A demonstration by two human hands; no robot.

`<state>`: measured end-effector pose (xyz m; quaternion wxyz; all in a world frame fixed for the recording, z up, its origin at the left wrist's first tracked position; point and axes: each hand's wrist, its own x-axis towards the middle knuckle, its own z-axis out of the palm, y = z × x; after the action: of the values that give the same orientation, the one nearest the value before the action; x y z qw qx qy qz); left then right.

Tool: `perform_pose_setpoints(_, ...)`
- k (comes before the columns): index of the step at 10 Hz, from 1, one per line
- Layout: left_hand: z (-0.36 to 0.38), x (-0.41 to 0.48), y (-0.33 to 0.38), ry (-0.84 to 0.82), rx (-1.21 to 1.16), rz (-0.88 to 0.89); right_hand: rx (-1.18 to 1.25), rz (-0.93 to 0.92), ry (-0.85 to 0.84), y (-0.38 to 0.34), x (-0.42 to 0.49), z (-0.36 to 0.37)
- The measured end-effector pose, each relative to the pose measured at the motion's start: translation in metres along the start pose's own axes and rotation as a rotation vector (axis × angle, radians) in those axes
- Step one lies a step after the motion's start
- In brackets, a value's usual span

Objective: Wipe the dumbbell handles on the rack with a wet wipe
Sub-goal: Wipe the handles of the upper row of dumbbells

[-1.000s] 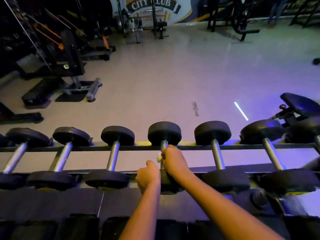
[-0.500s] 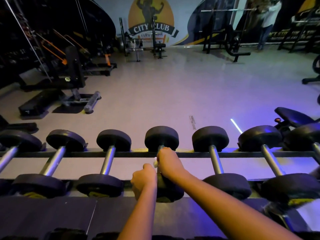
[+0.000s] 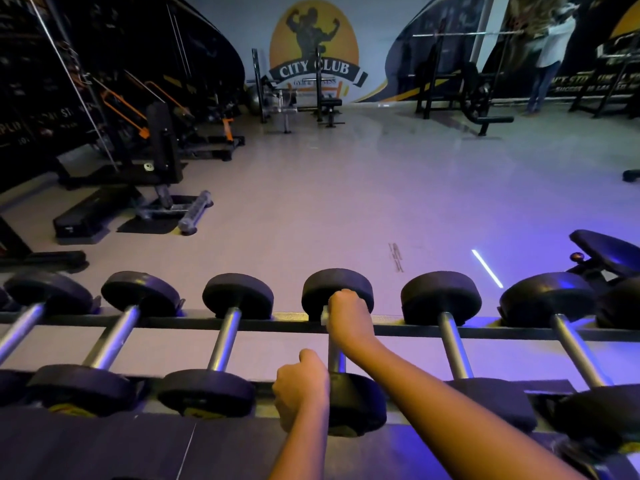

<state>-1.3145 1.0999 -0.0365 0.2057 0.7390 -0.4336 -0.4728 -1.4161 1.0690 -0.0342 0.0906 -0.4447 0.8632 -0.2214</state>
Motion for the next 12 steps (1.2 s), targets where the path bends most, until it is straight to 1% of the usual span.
perform_pose_setpoints(1,0.0,0.001,0.001,0.006,-0.002,0.0,0.059,0.023,-0.057,0.007,-0.015,-0.001)
perform_pose_setpoints(2,-0.001,0.001,0.0,0.001,0.002,0.009,0.072,0.004,-0.142,0.014,-0.036,-0.004)
perform_pose_setpoints(3,-0.001,0.0,0.002,0.006,-0.004,0.012,0.11,0.015,-0.172,0.016,-0.044,-0.003)
perform_pose_setpoints(4,-0.001,-0.001,0.003,0.019,-0.006,0.0,0.124,0.036,-0.12,0.015,-0.031,0.0)
perform_pose_setpoints(5,0.0,-0.002,0.002,0.026,-0.011,-0.004,0.168,0.062,-0.012,0.009,-0.009,0.0)
perform_pose_setpoints(6,0.0,-0.003,0.001,0.034,-0.022,0.001,0.208,0.126,0.057,0.006,0.006,-0.001)
perform_pose_setpoints(7,0.0,-0.005,0.002,0.029,-0.024,0.007,0.298,0.175,0.112,0.009,-0.001,0.007)
perform_pose_setpoints(8,-0.001,-0.004,0.003,0.021,-0.019,0.011,0.506,0.222,0.195,0.014,-0.016,0.014)
perform_pose_setpoints(9,0.0,-0.003,0.003,0.015,-0.018,0.0,0.591,0.237,0.217,0.016,-0.018,0.016)
perform_pose_setpoints(12,0.001,0.001,0.002,0.014,0.004,0.0,0.658,0.215,0.265,0.017,-0.014,0.02)
